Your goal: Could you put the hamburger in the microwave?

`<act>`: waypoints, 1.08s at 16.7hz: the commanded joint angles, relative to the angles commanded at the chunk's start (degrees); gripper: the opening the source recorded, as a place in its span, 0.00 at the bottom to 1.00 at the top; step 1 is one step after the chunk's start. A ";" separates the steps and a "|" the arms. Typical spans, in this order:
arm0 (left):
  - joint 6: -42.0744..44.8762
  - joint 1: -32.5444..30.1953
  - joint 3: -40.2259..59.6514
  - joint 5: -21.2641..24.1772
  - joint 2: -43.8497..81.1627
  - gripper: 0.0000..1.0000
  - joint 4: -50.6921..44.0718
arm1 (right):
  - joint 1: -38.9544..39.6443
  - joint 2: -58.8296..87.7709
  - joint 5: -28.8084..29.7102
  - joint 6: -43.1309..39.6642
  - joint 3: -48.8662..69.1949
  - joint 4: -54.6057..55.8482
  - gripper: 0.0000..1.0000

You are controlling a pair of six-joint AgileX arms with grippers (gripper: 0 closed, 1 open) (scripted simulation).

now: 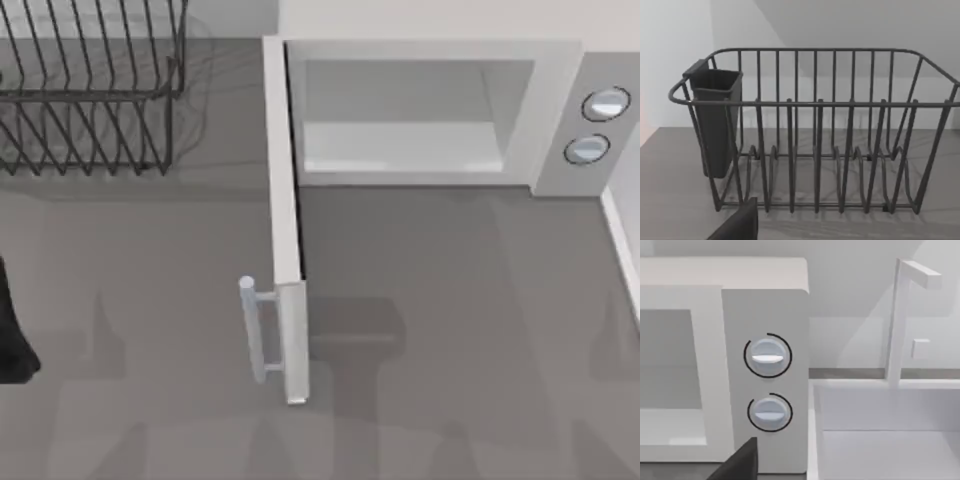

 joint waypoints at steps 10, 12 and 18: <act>0.00 0.00 0.00 0.00 0.00 1.00 0.00 | -4.45 22.04 -0.20 -21.08 14.59 -18.90 1.00; 0.00 0.00 0.00 0.00 0.00 1.00 0.00 | -6.22 33.27 -0.16 -31.53 19.87 -27.00 1.00; 0.00 0.00 0.00 0.00 0.00 1.00 0.00 | -10.90 63.95 -0.17 -59.63 34.46 -48.20 1.00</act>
